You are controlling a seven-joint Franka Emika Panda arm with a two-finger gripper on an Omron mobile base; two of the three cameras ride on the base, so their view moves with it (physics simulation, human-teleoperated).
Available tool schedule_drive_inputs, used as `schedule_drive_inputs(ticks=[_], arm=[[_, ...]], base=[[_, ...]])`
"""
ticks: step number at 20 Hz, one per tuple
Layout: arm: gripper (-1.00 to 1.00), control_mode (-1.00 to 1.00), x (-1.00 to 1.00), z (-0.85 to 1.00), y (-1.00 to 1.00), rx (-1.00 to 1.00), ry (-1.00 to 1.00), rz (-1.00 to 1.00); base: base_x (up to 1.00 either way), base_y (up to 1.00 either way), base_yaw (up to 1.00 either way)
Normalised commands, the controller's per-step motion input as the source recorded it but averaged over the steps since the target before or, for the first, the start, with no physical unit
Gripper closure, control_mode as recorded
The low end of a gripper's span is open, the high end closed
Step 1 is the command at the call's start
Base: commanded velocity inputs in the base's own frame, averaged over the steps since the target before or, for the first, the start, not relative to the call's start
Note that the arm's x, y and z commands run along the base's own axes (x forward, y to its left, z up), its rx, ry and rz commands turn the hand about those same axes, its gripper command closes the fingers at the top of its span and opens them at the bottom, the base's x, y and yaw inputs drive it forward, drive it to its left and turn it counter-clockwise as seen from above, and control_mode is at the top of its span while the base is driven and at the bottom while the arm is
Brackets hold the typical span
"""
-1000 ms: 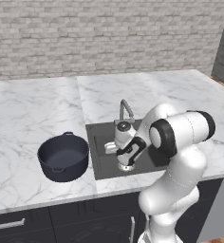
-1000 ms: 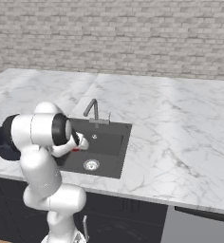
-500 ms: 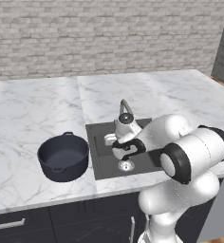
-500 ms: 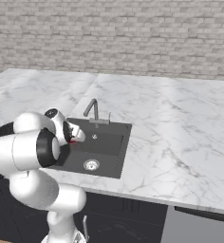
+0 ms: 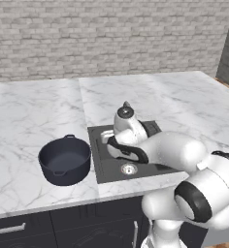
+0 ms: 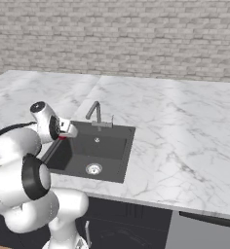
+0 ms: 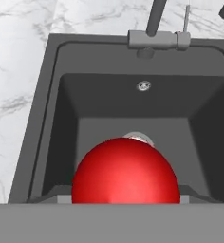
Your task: Dump the tomato from the pot into the sink. Then turn on the water and wash the tomato. Then turn off the water and put the tomato back in the pot.
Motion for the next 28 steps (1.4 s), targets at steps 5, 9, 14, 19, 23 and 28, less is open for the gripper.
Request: schedule_drive_inputs(ticks=[5, 9, 14, 19, 23, 28], arm=[[1.0, -1.0, -0.47, 0.74, 0.17, 0.0, -0.1, 0.03], [1.0, -1.0, -0.36, 0.58, 0.29, 0.0, -0.02, 0.07], [1.0, -1.0, -0.25, 0.23, 0.61, 0.03, 0.0, 0.17], [1.0, -1.0, -0.12, 0.11, 0.8, 0.01, 0.0, 0.19], [1.0, -1.0, -0.01, 0.01, 0.79, 0.0, 0.01, 0.17], [1.0, -1.0, 0.0, 0.0, 0.68, 0.0, 0.02, 0.11]], base=[[0.0, 0.0, 0.0], [0.0, 0.0, 0.0], [0.0, 0.0, 0.0], [0.0, 0.0, 0.0], [0.0, 0.0, 0.0], [0.0, 0.0, 0.0]])
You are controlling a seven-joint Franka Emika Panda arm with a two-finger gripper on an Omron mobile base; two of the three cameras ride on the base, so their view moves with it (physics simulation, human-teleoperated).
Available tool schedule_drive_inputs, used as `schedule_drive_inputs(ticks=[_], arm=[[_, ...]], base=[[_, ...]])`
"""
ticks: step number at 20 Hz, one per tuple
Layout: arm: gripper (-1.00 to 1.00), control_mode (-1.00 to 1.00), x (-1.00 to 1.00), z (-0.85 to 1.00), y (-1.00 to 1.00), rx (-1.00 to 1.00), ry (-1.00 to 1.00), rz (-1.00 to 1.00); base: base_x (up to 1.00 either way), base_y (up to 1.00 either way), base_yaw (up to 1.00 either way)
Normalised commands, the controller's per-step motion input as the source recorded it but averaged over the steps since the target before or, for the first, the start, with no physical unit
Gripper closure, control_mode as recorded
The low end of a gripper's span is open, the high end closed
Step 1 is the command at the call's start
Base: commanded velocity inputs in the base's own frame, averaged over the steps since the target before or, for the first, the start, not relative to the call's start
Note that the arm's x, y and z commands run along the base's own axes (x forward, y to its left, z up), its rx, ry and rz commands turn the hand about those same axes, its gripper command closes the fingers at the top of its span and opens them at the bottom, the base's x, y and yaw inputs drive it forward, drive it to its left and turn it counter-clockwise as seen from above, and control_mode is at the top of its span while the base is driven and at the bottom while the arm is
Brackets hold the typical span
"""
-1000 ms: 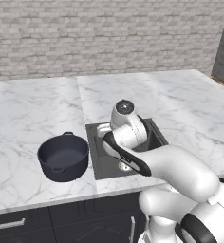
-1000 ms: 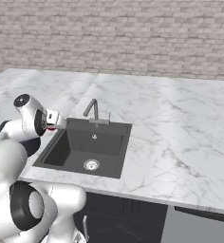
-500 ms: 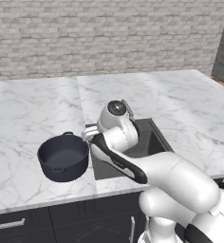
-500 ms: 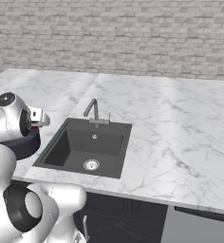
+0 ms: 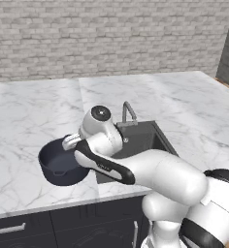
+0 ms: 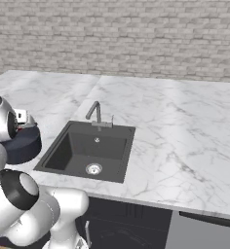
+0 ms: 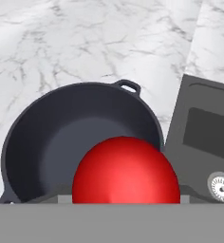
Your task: Dump the tomato from the pot into the sink. Then turn on the water and wash the tomato. Then turn off the water and put the tomato back in the pot.
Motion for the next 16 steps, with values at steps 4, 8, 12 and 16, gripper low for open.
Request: schedule_drive_inputs(ticks=[4, 8, 12, 16], arm=[[1.0, -1.0, 0.09, -0.14, 0.37, 0.0, 0.11, 0.05], [1.0, -1.0, 0.18, -0.33, 0.15, 0.0, 0.15, 0.01], [1.0, -1.0, 0.21, -0.28, 0.16, 0.0, 0.11, 0.0], [1.0, -1.0, 0.14, -0.24, 0.27, -0.03, 0.06, 0.0]], base=[[0.0, 0.0, 0.0], [0.0, 0.0, 0.0], [0.0, 0.0, 0.0], [0.0, 0.0, 0.0]])
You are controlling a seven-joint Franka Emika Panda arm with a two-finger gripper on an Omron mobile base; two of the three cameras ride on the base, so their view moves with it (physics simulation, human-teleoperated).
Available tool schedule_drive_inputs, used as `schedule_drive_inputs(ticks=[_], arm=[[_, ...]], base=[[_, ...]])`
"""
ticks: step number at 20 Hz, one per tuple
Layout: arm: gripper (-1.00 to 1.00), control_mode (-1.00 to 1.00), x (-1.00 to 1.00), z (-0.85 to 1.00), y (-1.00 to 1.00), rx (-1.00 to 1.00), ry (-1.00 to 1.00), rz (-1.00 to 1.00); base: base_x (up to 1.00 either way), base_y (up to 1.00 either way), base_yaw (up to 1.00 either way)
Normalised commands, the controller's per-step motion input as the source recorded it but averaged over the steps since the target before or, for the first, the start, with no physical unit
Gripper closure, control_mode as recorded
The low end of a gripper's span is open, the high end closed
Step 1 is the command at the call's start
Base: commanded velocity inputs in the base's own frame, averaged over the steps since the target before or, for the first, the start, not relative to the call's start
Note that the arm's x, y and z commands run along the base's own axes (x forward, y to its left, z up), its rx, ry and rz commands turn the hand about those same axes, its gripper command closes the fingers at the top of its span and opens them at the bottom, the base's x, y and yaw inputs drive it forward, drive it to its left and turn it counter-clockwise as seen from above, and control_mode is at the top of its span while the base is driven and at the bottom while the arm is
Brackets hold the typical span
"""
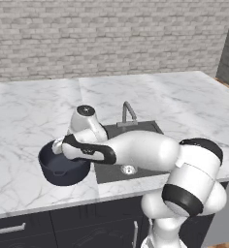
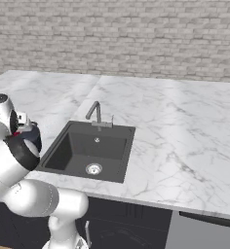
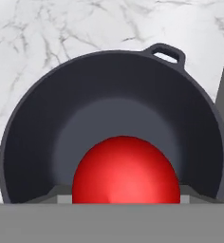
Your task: Dump the tomato from the pot into the sink. Then turn on the water and wash the tomato. Then turn off the water and put the tomato back in the pot.
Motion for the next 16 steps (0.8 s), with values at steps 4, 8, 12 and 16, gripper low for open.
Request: schedule_drive_inputs(ticks=[4, 8, 12, 16], arm=[[1.0, -1.0, 0.13, -0.26, 0.24, -0.06, 0.06, 0.0], [1.0, -1.0, 0.15, -0.25, 0.11, -0.06, 0.07, 0.0], [1.0, -1.0, 0.11, -0.24, 0.08, -0.03, 0.08, 0.0], [1.0, -1.0, 0.02, -0.27, 0.03, -0.05, 0.07, 0.0]], base=[[0.0, 0.0, 0.0], [0.0, 0.0, 0.0], [0.0, 0.0, 0.0], [0.0, 0.0, 0.0]])
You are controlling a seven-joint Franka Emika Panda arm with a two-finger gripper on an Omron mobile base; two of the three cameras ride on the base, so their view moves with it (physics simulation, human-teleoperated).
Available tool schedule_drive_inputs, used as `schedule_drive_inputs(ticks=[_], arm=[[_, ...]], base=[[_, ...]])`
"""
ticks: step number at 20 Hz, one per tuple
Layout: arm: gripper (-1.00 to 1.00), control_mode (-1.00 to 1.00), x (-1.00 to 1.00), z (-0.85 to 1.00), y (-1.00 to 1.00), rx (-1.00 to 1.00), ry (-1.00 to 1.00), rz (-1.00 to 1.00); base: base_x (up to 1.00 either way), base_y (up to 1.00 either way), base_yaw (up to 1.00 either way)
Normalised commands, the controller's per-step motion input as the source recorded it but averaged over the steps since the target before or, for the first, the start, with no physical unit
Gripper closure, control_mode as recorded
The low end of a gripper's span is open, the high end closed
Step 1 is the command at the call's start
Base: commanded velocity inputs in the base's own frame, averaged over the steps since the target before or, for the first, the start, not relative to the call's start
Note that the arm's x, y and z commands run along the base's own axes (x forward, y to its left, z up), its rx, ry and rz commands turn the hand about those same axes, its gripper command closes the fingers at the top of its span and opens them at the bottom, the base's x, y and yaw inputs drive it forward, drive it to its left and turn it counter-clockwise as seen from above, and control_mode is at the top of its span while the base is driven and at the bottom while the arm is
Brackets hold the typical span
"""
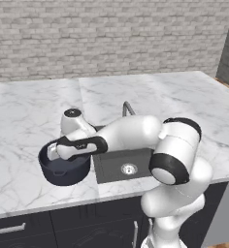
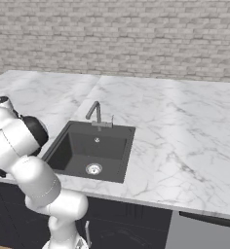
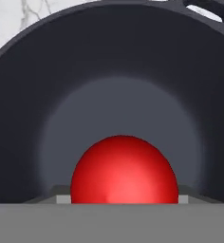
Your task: Dump the tomato from the pot into the sink. Then turn on the water and wash the tomato. Then turn off the water and put the tomato back in the pot.
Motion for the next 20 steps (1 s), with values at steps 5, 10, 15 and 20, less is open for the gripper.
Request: schedule_drive_inputs(ticks=[5, 10, 15, 20], arm=[[1.0, -1.0, 0.02, -0.26, 0.0, -0.05, 0.04, 0.0], [1.0, -1.0, 0.11, -0.21, 0.0, -0.03, 0.06, 0.0], [-1.0, -1.0, 0.18, -0.19, 0.07, -0.01, 0.1, 0.0], [-1.0, -1.0, 0.04, -0.01, 0.06, 0.0, 0.04, 0.0]], base=[[0.0, 0.0, 0.0], [0.0, 0.0, 0.0], [0.0, 0.0, 0.0], [0.0, 0.0, 0.0]])
